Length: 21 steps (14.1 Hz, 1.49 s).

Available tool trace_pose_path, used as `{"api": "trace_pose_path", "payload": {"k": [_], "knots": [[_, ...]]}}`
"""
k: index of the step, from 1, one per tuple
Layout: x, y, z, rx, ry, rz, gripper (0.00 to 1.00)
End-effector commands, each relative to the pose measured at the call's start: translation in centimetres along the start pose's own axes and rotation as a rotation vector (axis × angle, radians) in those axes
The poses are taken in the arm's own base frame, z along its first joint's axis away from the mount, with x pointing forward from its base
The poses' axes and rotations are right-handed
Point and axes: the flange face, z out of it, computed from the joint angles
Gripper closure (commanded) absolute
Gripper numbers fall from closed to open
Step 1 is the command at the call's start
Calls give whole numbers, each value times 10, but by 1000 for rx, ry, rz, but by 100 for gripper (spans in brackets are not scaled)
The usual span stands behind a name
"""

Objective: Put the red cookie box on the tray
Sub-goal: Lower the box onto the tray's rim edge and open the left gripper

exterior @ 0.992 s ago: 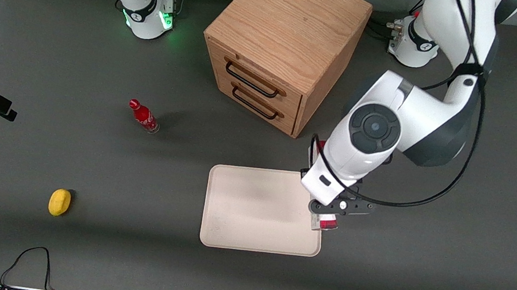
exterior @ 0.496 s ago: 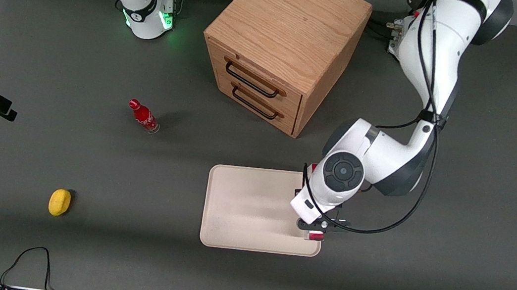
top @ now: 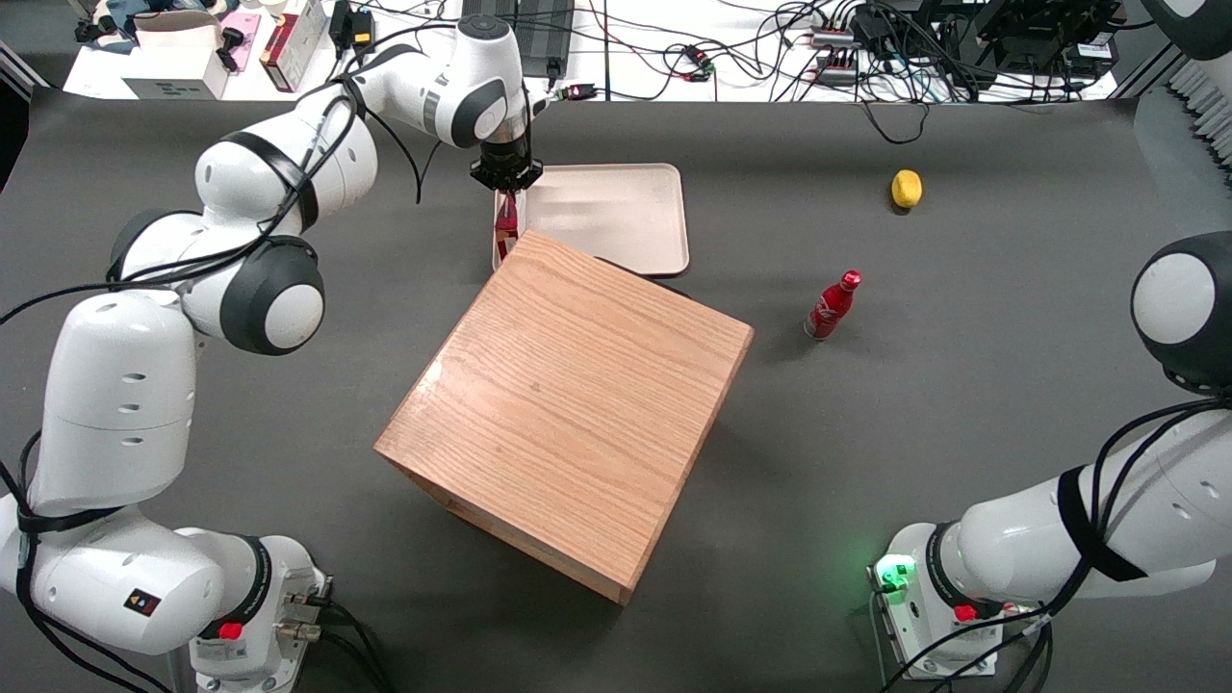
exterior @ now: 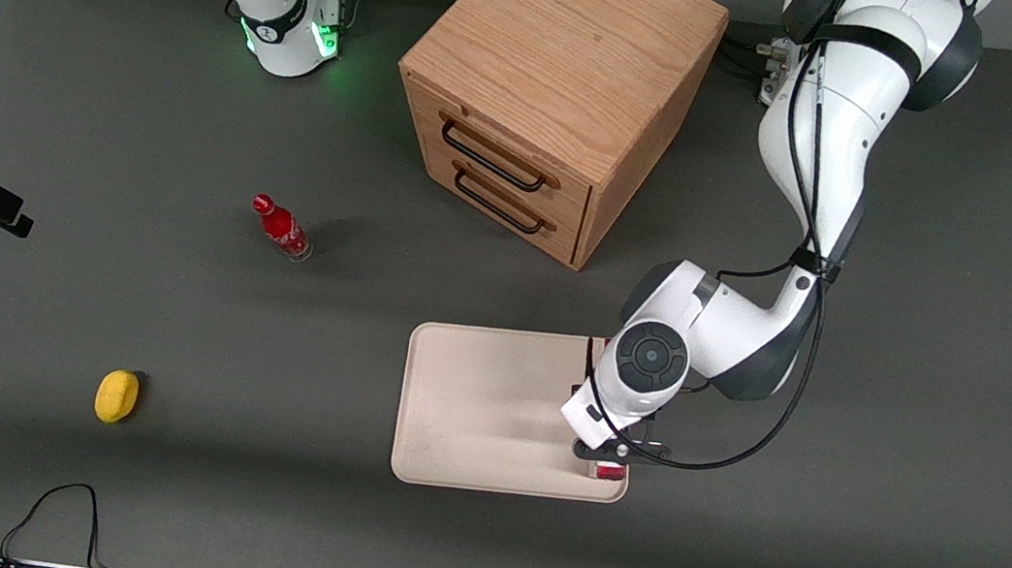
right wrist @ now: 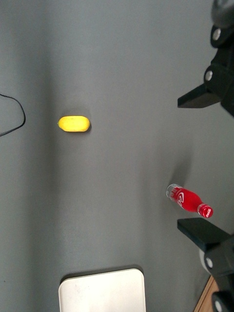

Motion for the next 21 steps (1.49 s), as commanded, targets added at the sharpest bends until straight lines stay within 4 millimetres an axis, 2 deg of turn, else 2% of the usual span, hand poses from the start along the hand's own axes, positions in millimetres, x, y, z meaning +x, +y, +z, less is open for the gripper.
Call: {"api": "trace_pose_path", "payload": {"k": [1, 3, 4, 5, 6, 7, 9, 11, 12, 15, 18, 21], "knots": [[1, 2, -4, 6, 21, 7, 100], [-1, 4, -4, 8, 22, 9, 100], [0, 4, -4, 13, 27, 13, 78], [1, 2, -4, 24, 32, 22, 44], [0, 4, -4, 31, 37, 22, 19], [-1, 5, -4, 31, 38, 21, 1], [-1, 3, -10, 34, 36, 11, 0], [-3, 3, -26, 37, 35, -5, 0], [-7, 3, -42, 46, 24, -5, 0], [-24, -8, -116, 71, -8, -15, 0], [-42, -30, -195, 74, -1, -30, 0], [-67, -49, -255, 83, -17, -44, 0]]}}
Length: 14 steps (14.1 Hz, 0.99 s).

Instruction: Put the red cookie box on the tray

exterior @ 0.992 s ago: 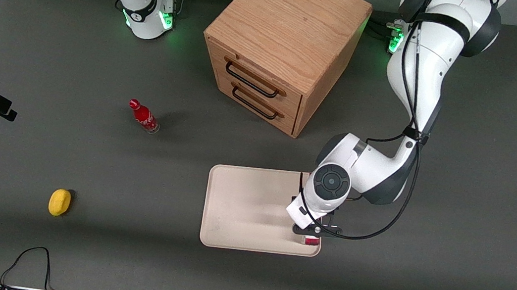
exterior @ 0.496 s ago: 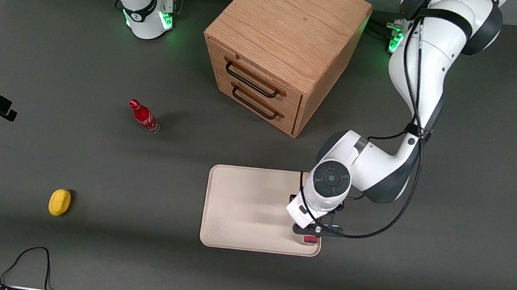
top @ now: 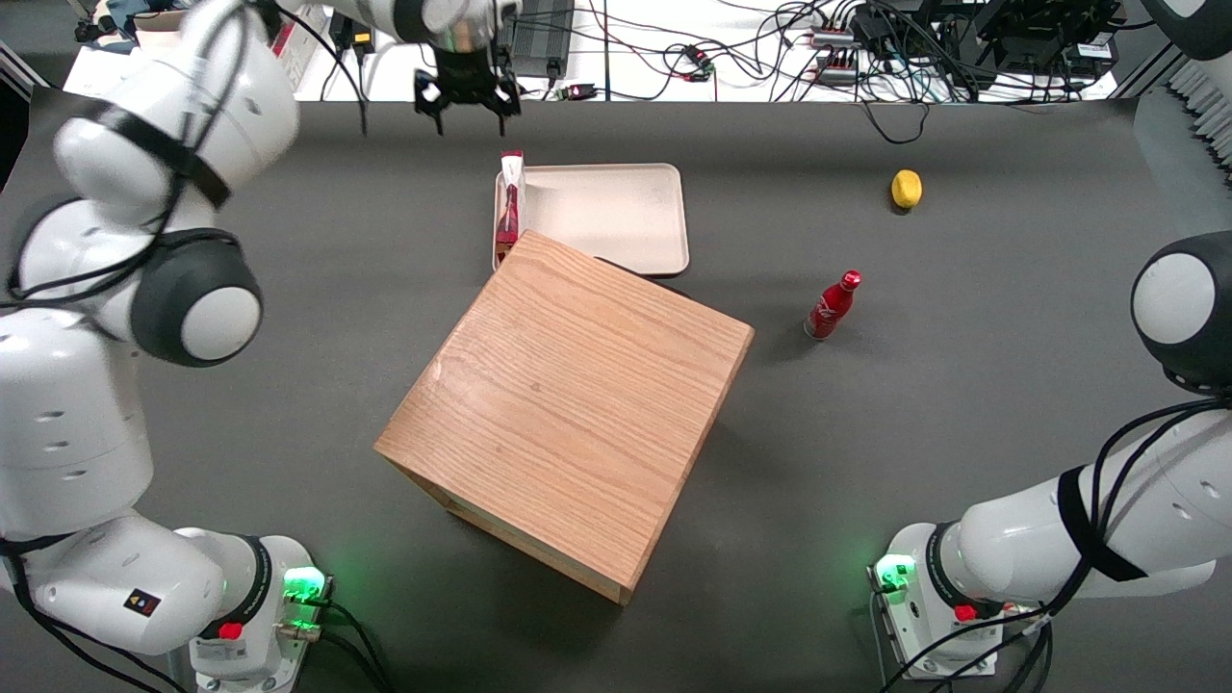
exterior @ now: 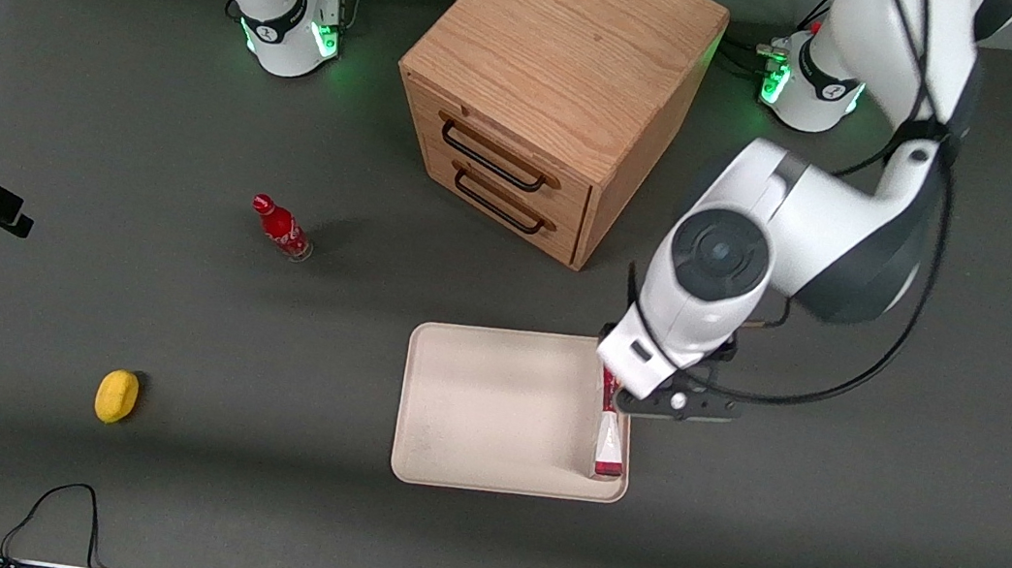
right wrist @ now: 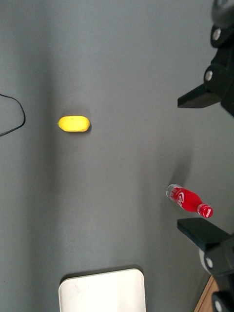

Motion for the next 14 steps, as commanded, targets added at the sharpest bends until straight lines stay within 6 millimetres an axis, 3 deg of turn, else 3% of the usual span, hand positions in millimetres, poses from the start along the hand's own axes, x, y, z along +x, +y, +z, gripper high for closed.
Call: {"api": "trace_pose_path", "payload": {"k": [1, 4, 6, 8, 14], "knots": [[-28, -25, -47, 9, -39, -22, 0], [-34, -80, -80, -13, -101, -68, 0], [-37, -104, -92, -3, -119, -44, 0], [-34, -144, -99, -4, -153, 1, 0], [-33, -268, -82, -38, -149, 101, 0]]}}
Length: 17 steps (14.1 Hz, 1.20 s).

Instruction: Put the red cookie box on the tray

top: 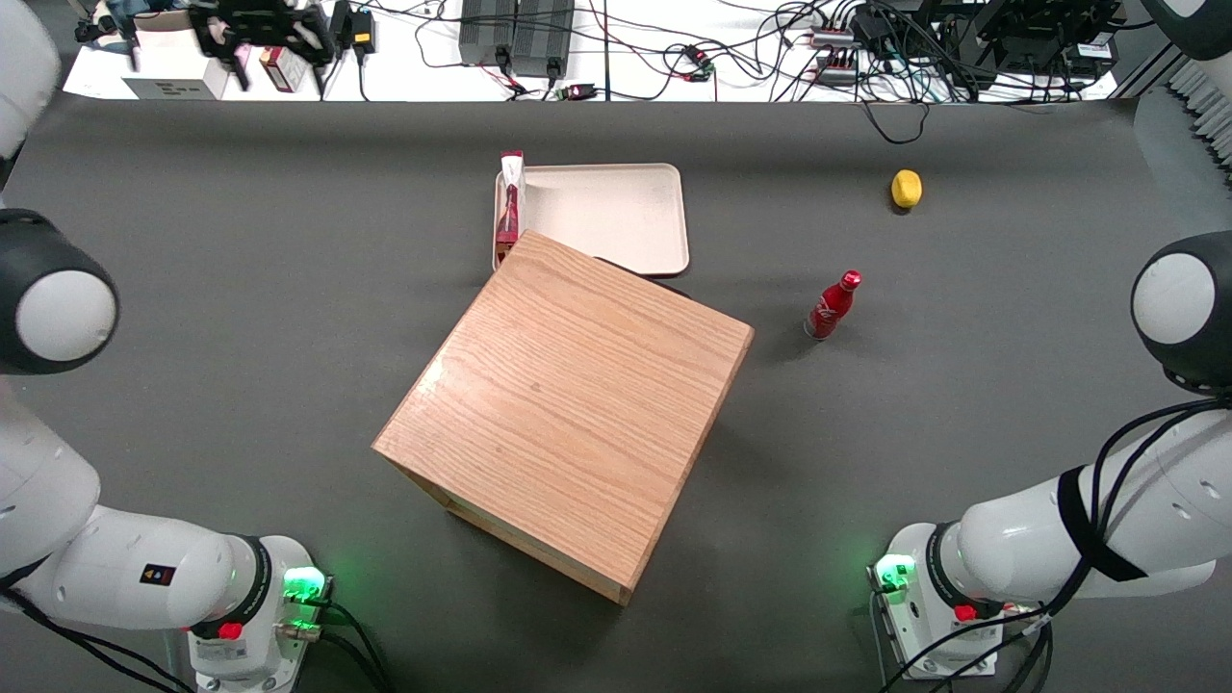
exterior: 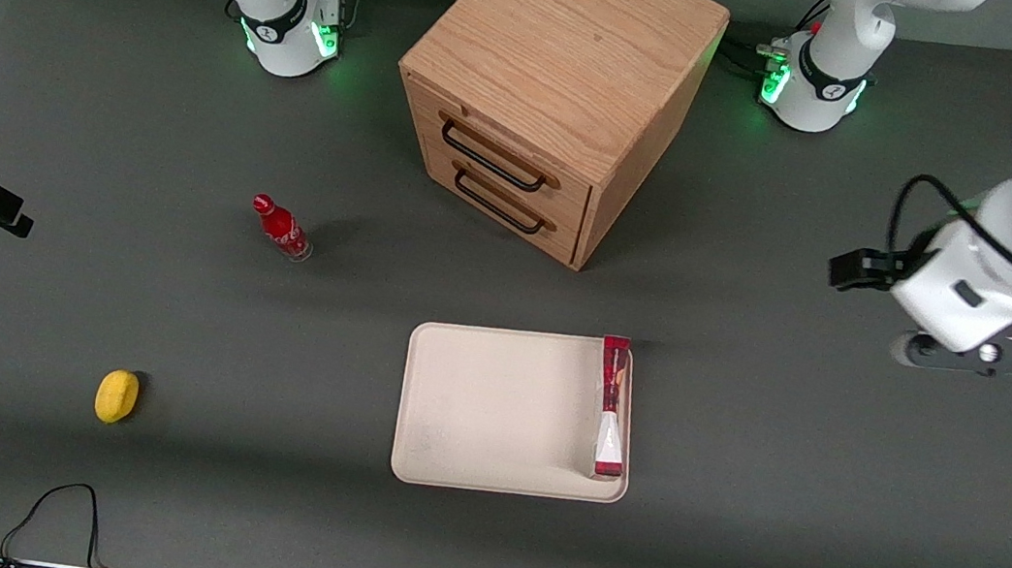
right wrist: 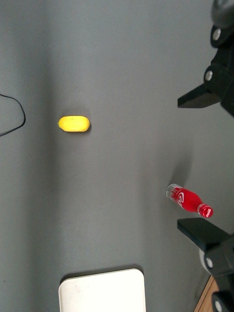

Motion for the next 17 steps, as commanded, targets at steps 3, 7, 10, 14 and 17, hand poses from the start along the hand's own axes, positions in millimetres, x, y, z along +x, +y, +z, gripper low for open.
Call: {"api": "trace_pose_path", "payload": {"k": [3, 7, 10, 14, 17], "knots": [[-22, -62, 19, -39, 56, 32, 0], [-18, -86, 26, -45, 61, 35, 0], [-13, -94, 21, -43, 105, 15, 0], [-11, -95, 21, -18, 114, 11, 0], [-10, -94, 23, -49, 108, 5, 0]]}}
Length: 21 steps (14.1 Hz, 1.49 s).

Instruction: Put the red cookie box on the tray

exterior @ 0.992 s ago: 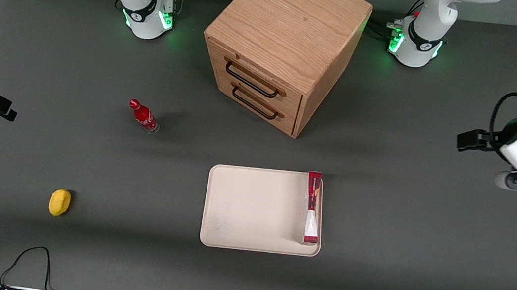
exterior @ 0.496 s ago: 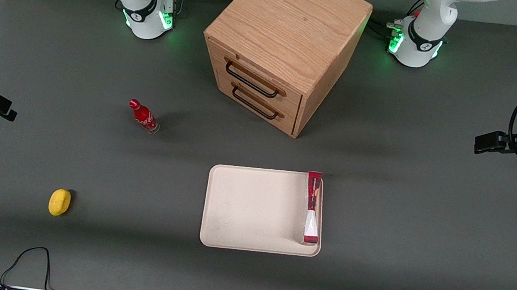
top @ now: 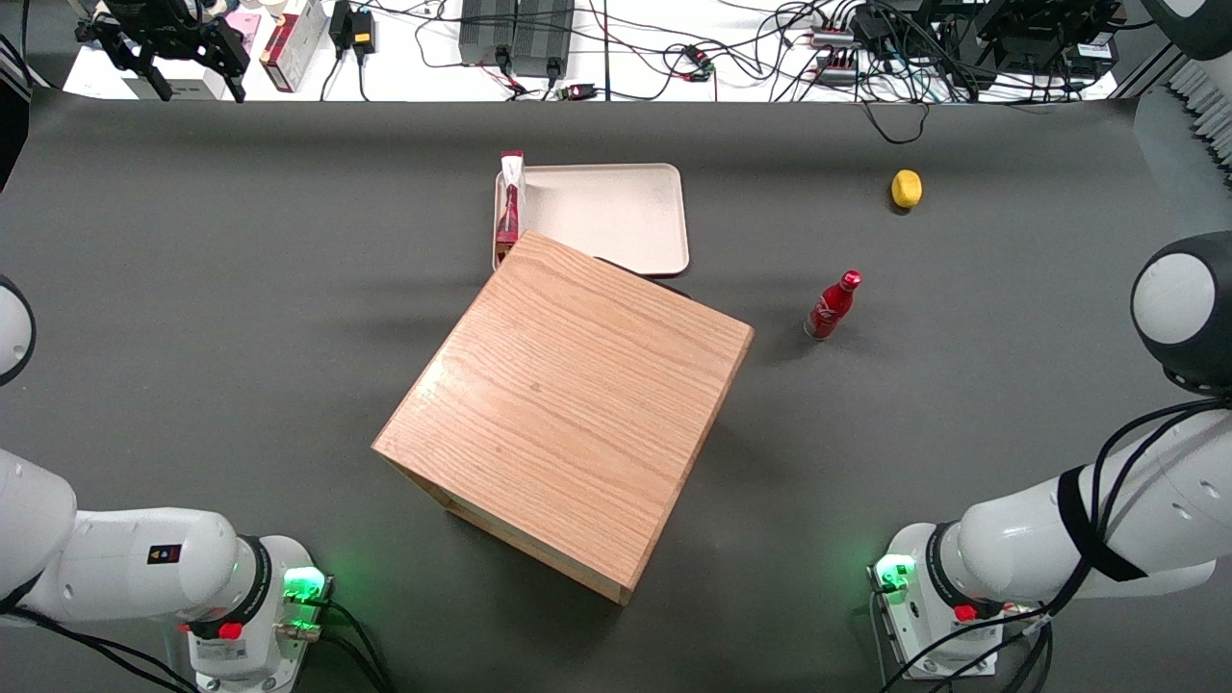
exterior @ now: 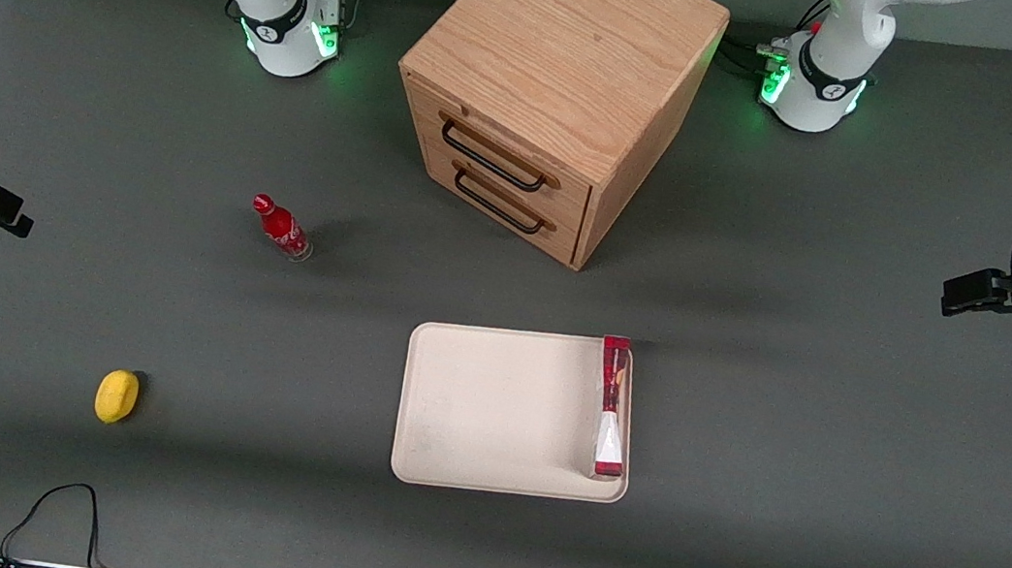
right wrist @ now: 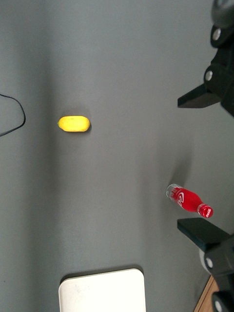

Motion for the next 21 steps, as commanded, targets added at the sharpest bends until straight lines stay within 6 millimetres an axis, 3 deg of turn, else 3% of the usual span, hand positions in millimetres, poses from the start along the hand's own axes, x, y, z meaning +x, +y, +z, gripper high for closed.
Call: {"api": "trace_pose_path", "payload": {"k": [1, 6, 9, 13, 21], "knots": [[-8, 3, -1, -26, 9, 4, 0], [-4, 9, 1, -27, 25, -53, 0], [-4, 5, 1, -12, 75, -12, 11], [-11, 5, 1, -9, 92, 43, 0], [-9, 3, -6, -23, 107, 51, 0]]}}
